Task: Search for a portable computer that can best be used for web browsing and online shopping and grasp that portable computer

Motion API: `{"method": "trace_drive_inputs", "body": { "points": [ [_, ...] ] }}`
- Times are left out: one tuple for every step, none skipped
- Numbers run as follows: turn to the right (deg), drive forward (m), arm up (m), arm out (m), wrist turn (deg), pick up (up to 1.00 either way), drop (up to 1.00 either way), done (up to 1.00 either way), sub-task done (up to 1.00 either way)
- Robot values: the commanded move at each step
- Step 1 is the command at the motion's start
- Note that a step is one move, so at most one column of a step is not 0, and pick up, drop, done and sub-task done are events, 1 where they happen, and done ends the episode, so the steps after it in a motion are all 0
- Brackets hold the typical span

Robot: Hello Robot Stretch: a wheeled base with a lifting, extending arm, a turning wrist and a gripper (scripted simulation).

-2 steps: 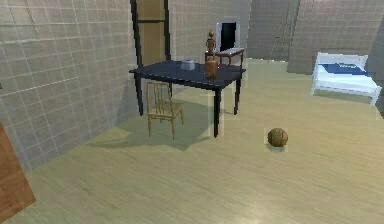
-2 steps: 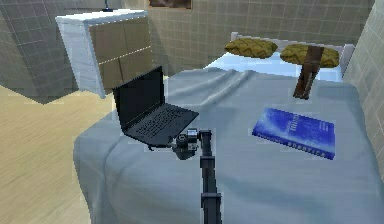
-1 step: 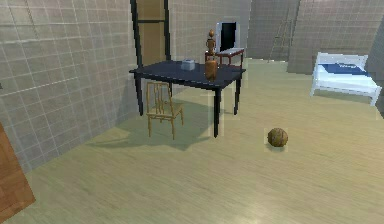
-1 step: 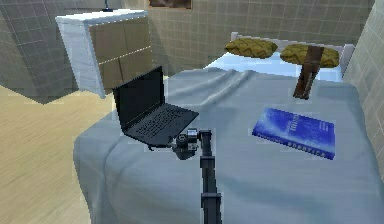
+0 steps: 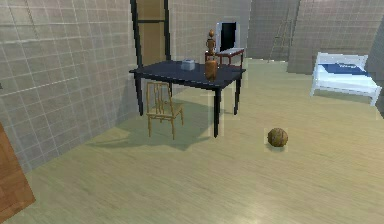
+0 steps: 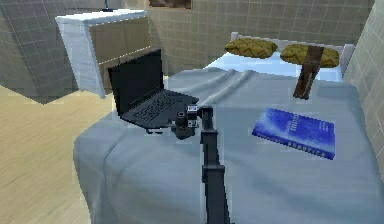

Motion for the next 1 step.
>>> {"method": "trace_drive_inputs", "body": {
  "points": [
    [0.0, 0.0, 0.0, 0.0, 0.0, 0.0, 0.0, 1.0, 0.0]
  ]
}}
